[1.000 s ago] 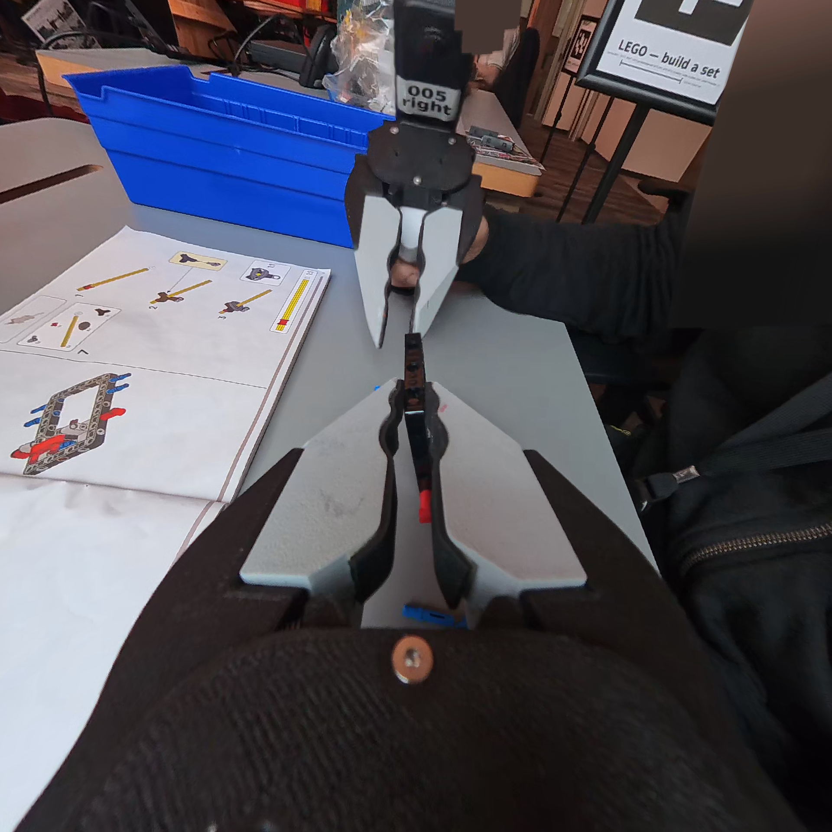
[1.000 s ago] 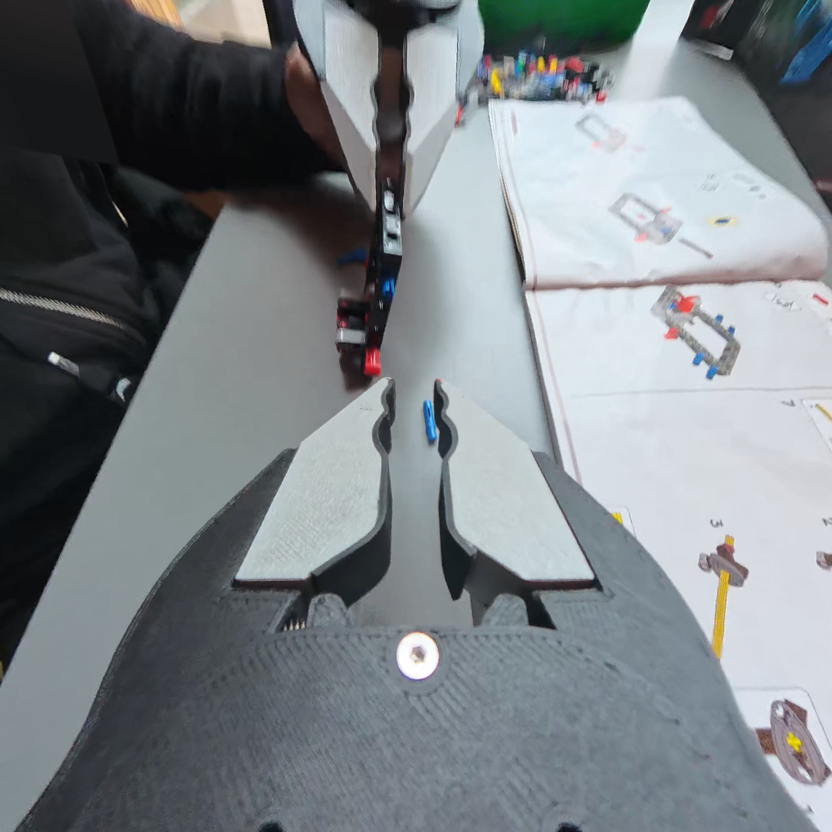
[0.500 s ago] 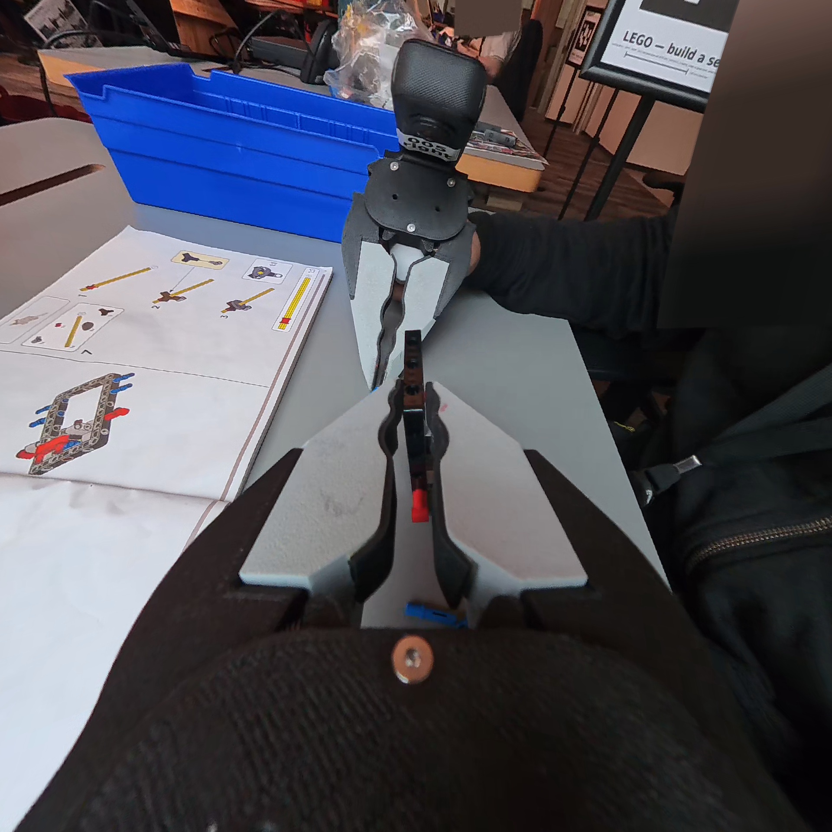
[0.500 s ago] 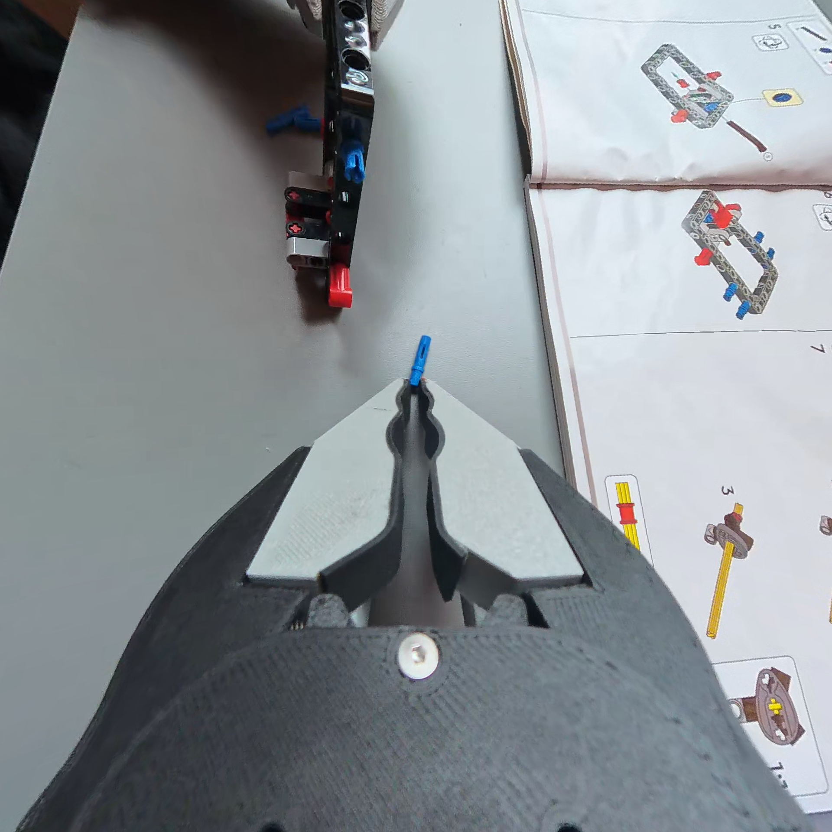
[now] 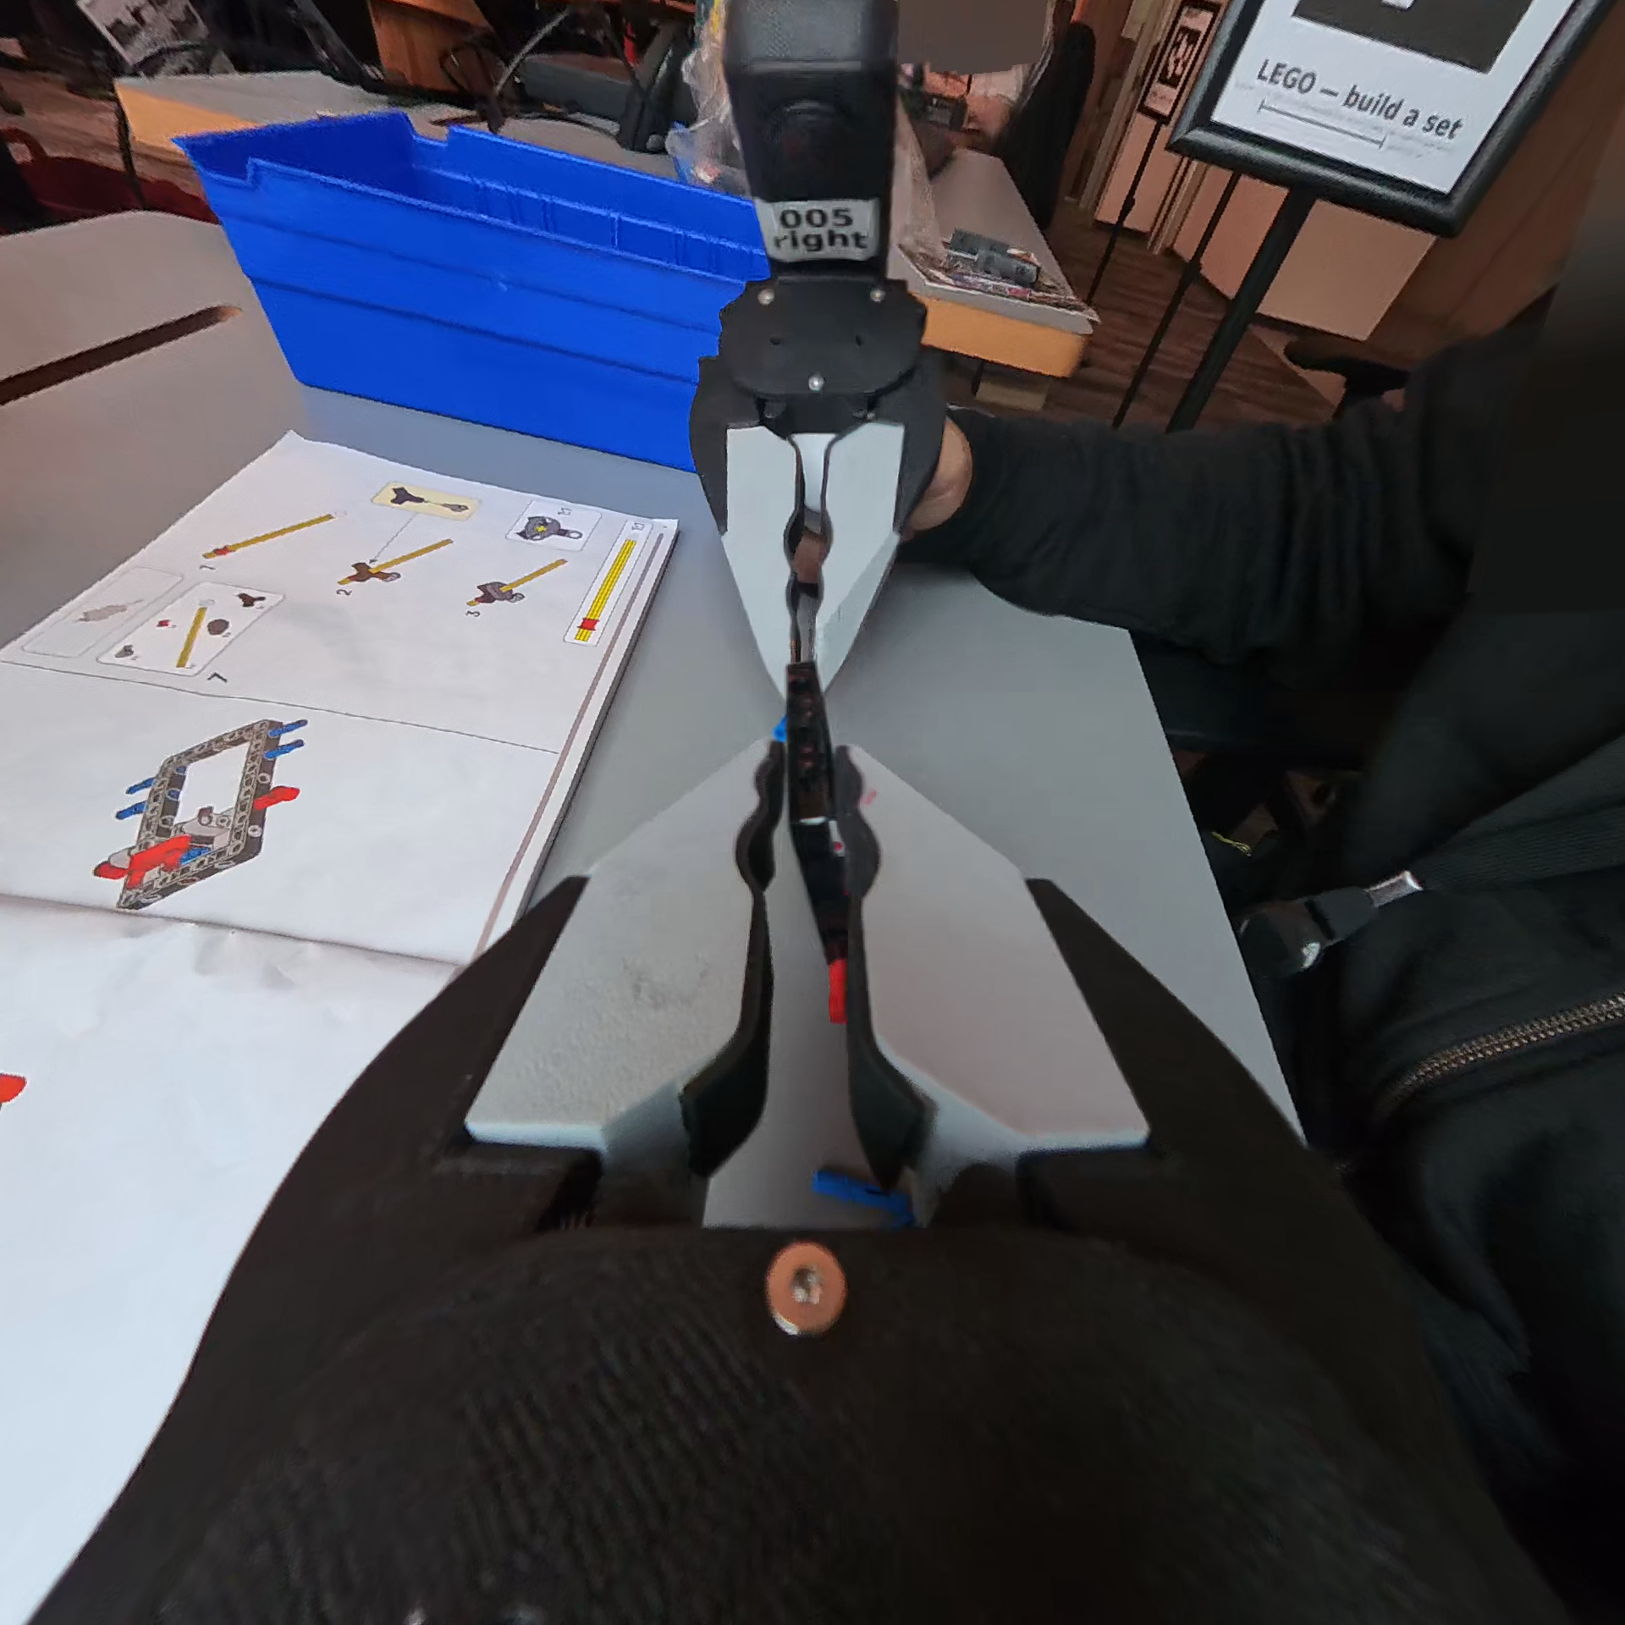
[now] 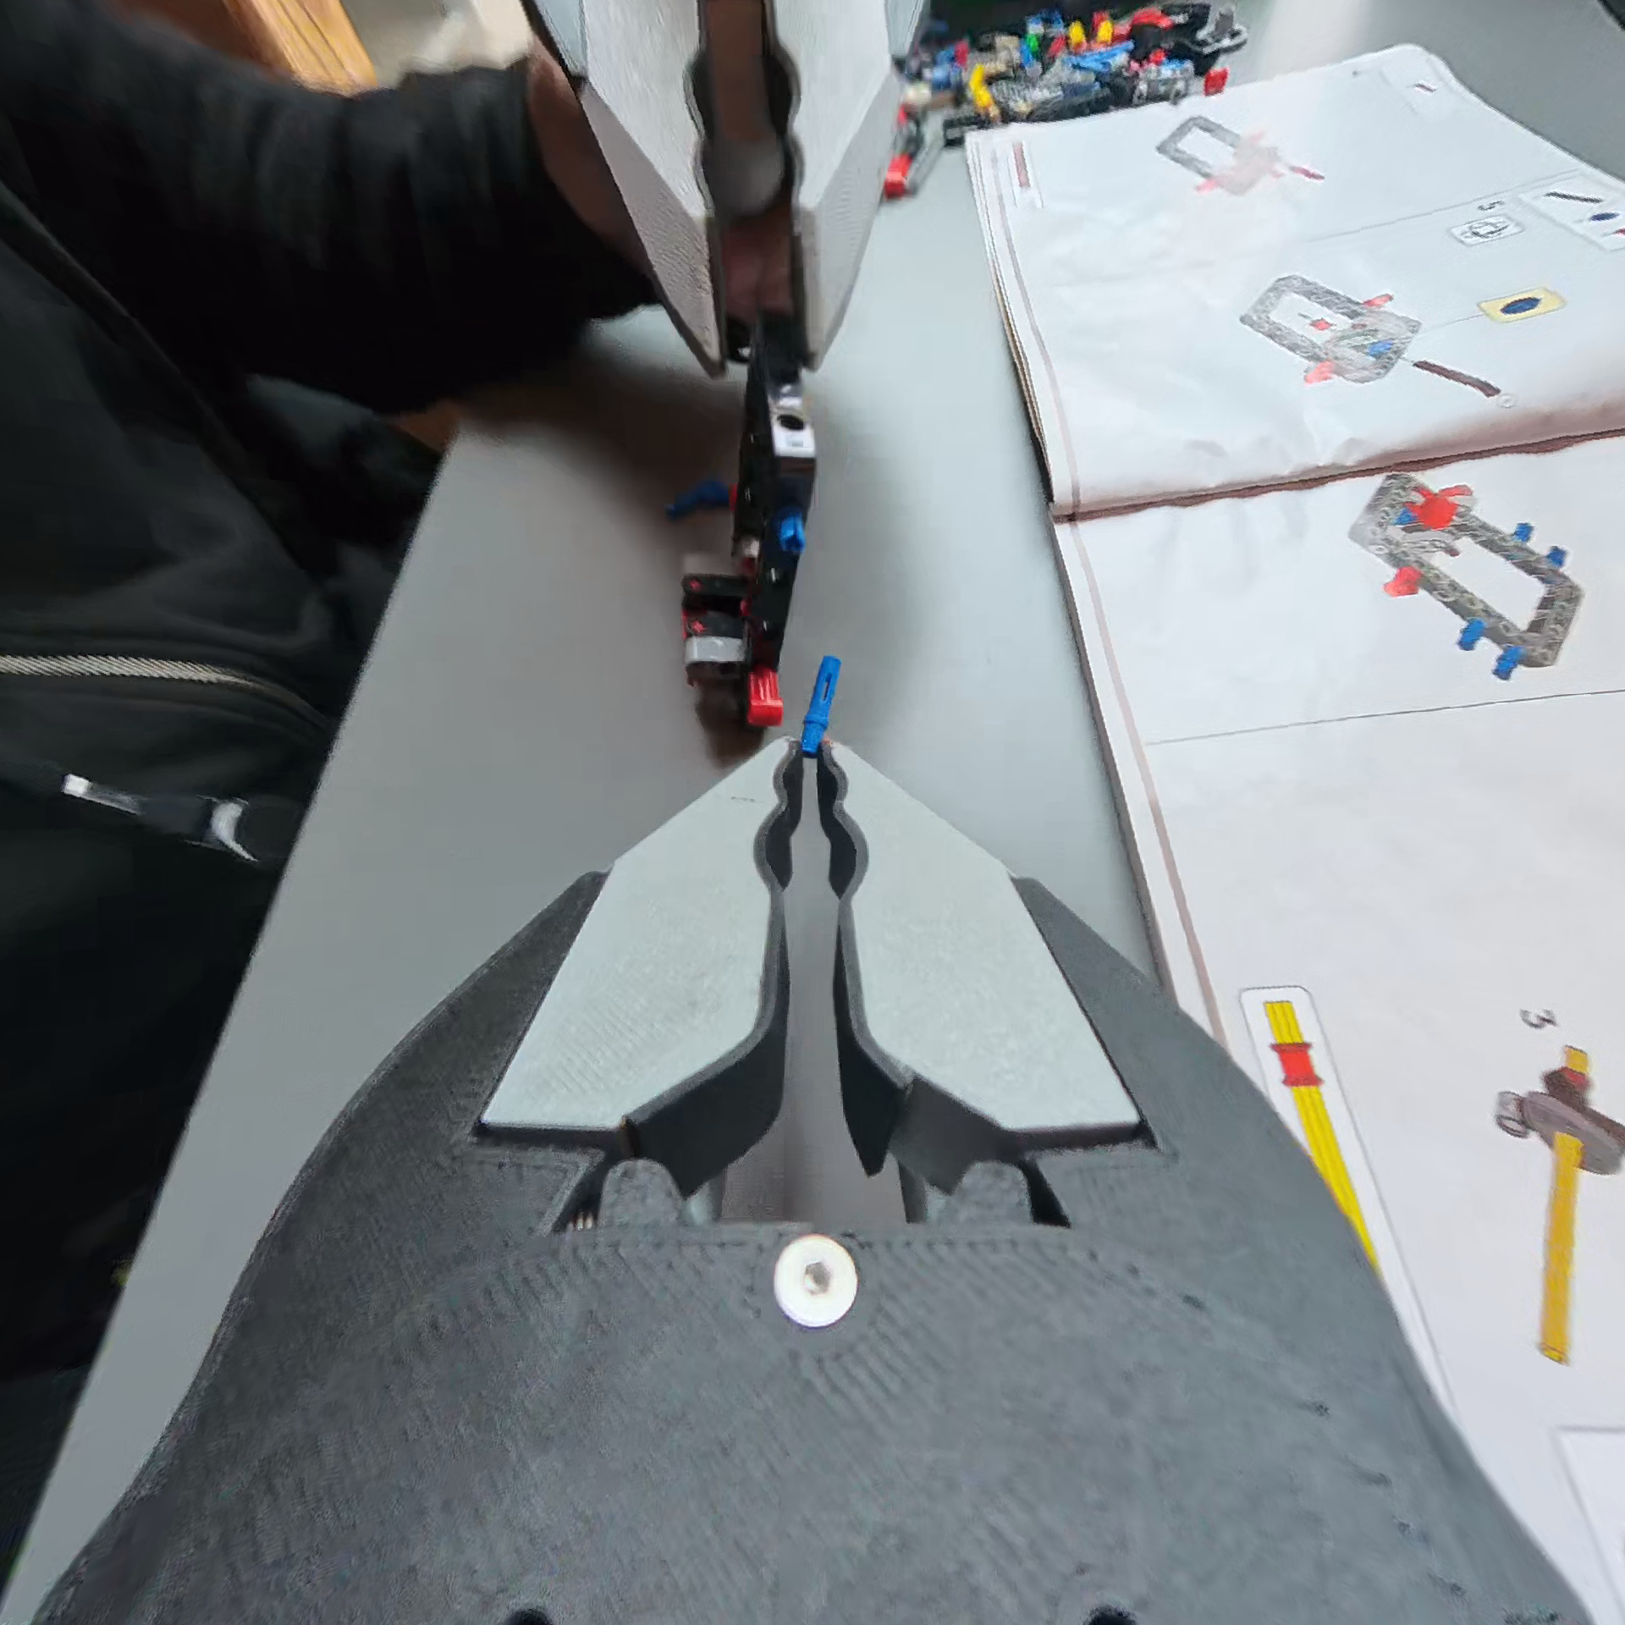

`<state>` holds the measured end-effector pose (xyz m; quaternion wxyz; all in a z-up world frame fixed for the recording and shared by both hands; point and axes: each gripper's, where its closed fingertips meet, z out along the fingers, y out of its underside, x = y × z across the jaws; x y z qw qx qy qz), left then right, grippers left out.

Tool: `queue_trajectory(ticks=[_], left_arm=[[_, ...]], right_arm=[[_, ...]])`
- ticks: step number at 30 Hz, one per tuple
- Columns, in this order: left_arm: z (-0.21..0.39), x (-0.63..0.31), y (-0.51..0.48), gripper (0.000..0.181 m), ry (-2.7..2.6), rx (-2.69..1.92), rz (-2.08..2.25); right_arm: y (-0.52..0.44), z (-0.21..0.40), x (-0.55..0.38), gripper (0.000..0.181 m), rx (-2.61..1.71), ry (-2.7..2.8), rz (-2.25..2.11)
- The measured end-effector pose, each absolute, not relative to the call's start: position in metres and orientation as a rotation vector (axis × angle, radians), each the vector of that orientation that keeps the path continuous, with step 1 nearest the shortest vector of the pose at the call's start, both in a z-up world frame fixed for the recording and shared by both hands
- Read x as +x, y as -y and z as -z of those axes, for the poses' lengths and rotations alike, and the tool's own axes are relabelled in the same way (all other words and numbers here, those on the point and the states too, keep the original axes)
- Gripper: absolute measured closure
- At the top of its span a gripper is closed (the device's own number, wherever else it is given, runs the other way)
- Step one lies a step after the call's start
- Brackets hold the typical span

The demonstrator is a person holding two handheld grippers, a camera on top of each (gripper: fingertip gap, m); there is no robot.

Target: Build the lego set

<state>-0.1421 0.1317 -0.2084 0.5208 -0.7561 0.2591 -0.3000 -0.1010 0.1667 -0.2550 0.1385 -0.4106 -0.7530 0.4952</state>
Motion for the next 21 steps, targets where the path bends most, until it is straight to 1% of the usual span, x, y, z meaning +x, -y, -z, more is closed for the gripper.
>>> queue_trajectory(ticks=[3, 5, 9, 13, 18, 21], left_arm=[[0.215, -0.147, -0.133, 0.175, -0.613, -1.858, 0.73], [0.217, -0.148, -0.132, 0.175, -0.624, -1.88, 0.743], [0.211, -0.148, -0.129, 0.175, -0.695, -1.899, 0.641], [0.2, -0.139, -0.119, 0.176, -0.893, -1.883, 0.474], [0.216, -0.135, -0.117, 0.176, -1.005, -1.938, 0.325], [0.225, -0.143, -0.121, 0.181, -0.975, -1.993, 0.278]], right_arm=[[-0.169, 0.242, -0.099, 0.181, -1.239, 2.118, -1.603], [-0.169, 0.237, -0.098, 0.181, -1.226, 2.106, -1.64], [-0.164, 0.24, -0.095, 0.181, -1.176, 2.156, -1.551], [-0.162, 0.244, -0.096, 0.181, -1.161, 2.184, -1.48], [-0.163, 0.235, -0.095, 0.181, -1.157, 2.14, -1.526], [-0.164, 0.231, -0.095, 0.181, -1.141, 2.124, -1.523]])
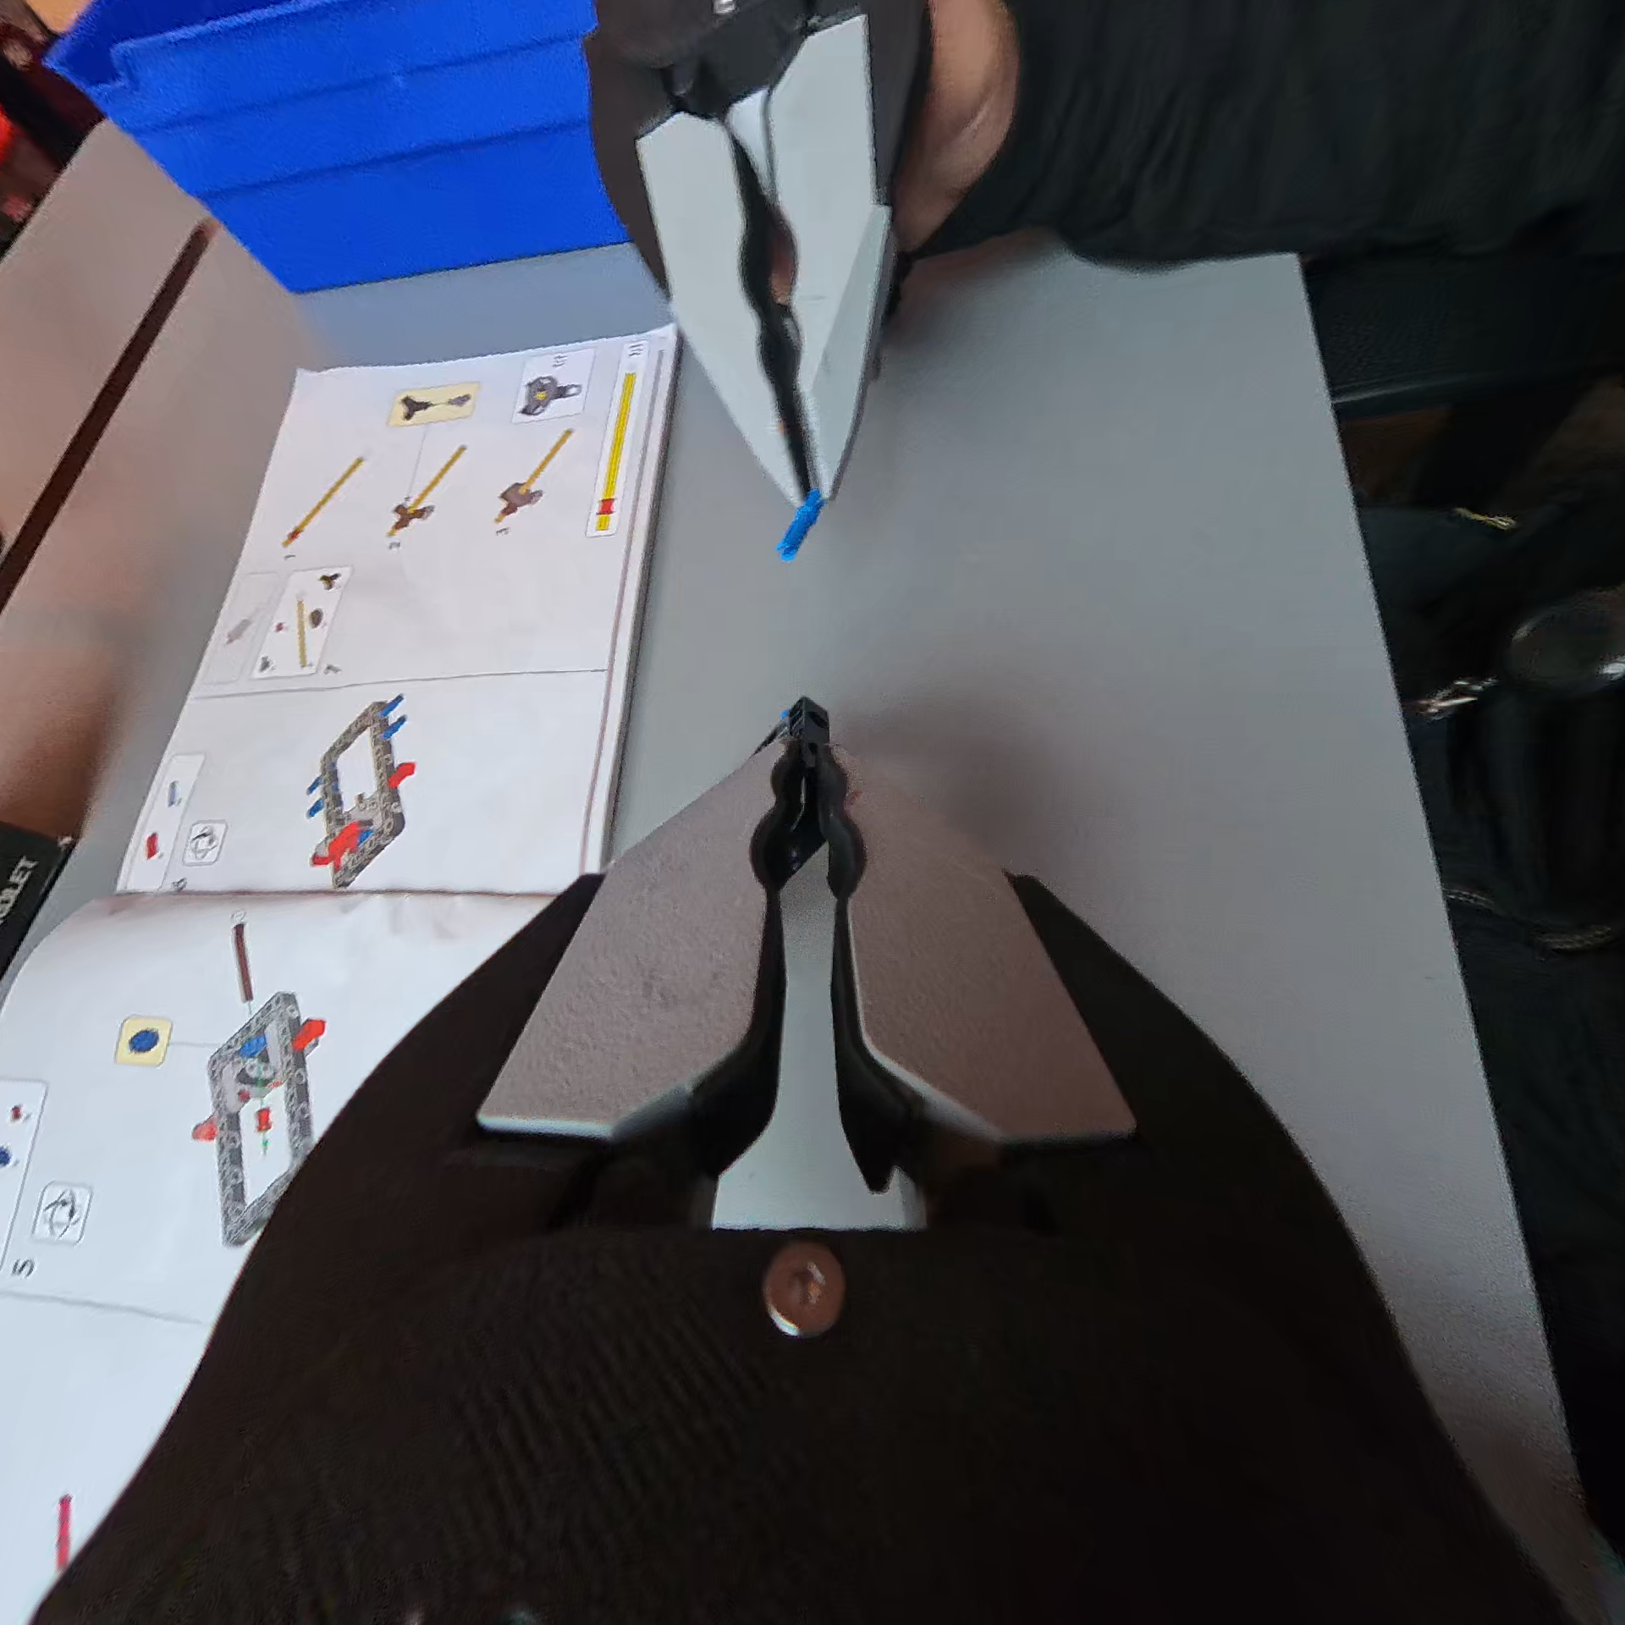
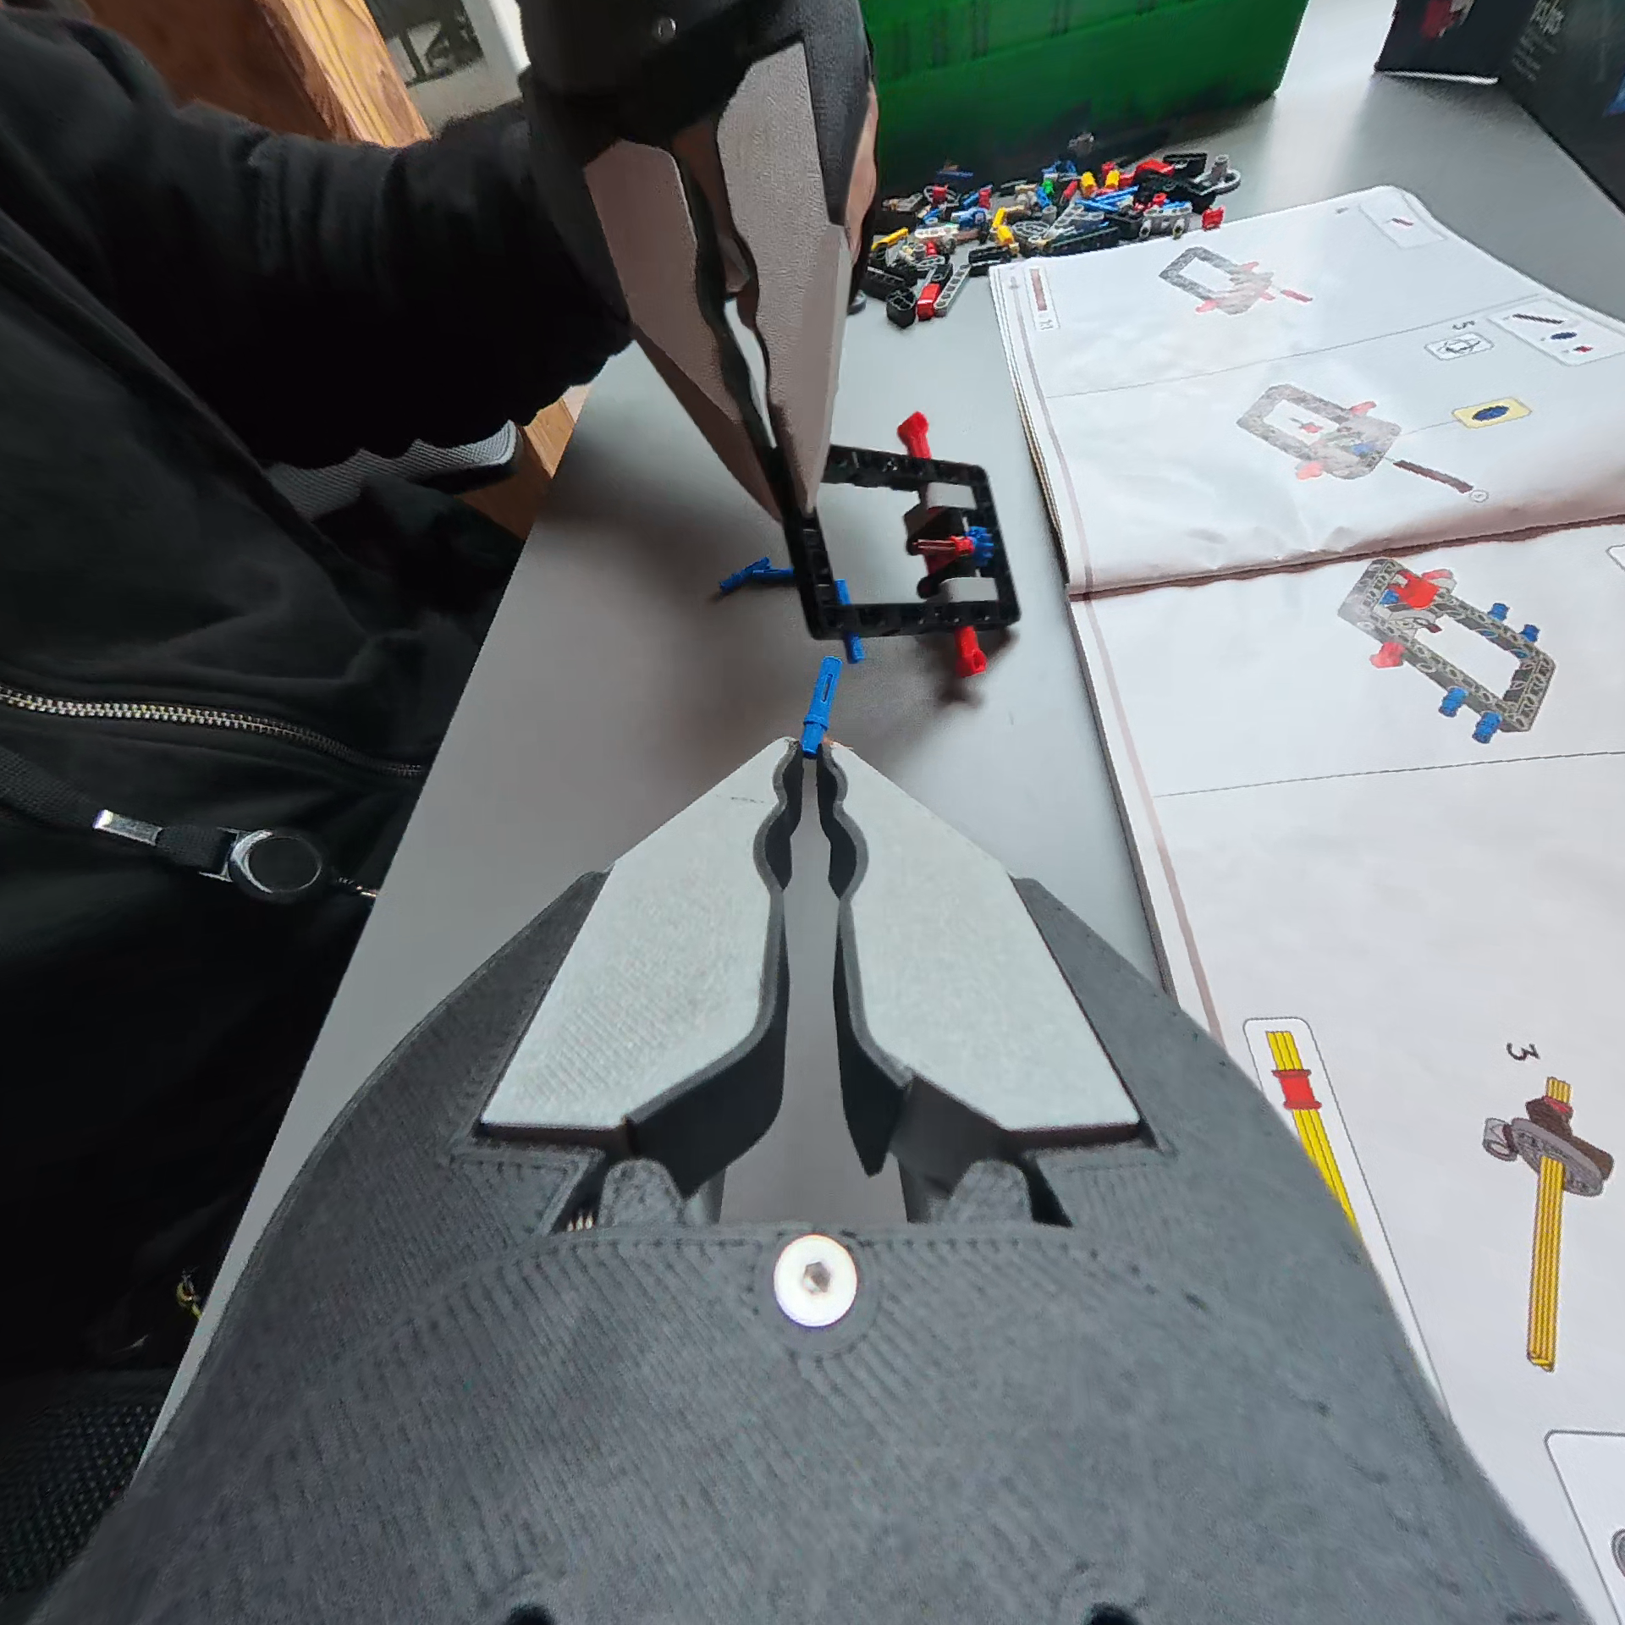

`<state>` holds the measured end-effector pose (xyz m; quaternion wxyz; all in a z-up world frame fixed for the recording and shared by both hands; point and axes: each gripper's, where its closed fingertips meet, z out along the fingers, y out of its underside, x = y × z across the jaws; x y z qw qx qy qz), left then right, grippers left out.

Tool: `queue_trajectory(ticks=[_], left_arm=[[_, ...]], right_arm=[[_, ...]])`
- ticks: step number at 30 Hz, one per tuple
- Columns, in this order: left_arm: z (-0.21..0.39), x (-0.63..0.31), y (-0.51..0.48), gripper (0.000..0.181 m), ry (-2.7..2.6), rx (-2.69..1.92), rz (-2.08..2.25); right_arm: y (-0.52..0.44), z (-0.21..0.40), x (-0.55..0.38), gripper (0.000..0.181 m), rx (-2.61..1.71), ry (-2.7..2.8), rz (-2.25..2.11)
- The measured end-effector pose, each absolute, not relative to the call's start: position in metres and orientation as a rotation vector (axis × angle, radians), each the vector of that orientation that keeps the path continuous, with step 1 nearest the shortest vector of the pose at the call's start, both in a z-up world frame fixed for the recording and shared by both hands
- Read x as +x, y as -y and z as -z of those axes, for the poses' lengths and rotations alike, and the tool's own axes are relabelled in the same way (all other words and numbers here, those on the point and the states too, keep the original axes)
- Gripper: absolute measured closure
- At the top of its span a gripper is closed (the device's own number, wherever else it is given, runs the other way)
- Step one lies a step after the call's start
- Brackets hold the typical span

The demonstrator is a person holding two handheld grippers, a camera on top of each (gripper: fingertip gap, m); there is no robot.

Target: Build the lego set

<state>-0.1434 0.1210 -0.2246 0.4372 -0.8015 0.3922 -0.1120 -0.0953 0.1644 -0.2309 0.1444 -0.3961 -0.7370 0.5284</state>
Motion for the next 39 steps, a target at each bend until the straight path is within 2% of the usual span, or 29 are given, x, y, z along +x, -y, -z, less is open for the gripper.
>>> queue_trajectory(ticks=[6, 11, 15, 16, 20, 28, 32, 35, 39], left_arm=[[0.183, -0.154, -0.128, 0.181, -0.681, -1.787, 0.579], [0.204, -0.172, -0.132, 0.181, -0.576, -1.887, 0.635], [0.202, -0.159, -0.125, 0.159, -0.517, -1.973, 0.703], [0.203, -0.152, -0.124, 0.158, -0.506, -1.999, 0.708], [0.203, -0.12, -0.124, 0.164, -0.578, -1.992, 0.621], [0.246, -0.106, -0.129, 0.159, -0.913, -2.094, 0.176], [0.244, -0.101, -0.132, 0.162, -0.881, -2.089, 0.242], [0.24, -0.1, -0.132, 0.178, -0.887, -2.063, 0.247], [0.242, -0.099, -0.132, 0.177, -0.912, -2.061, 0.237]], right_arm=[[-0.164, 0.228, -0.095, 0.181, -1.123, 2.118, -1.515], [-0.162, 0.235, -0.098, 0.181, -1.141, 2.132, -1.503], [-0.16, 0.242, -0.101, 0.181, -1.149, 2.152, -1.468], [-0.158, 0.242, -0.101, 0.181, -1.137, 2.157, -1.464], [-0.144, 0.241, -0.101, 0.181, -1.053, 2.185, -1.449], [-0.134, 0.237, -0.097, 0.181, -1.026, 2.214, -1.497], [-0.133, 0.237, -0.097, 0.181, -0.986, 2.216, -1.425], [-0.131, 0.239, -0.096, 0.181, -0.974, 2.229, -1.406], [-0.132, 0.242, -0.096, 0.181, -0.987, 2.246, -1.389]])
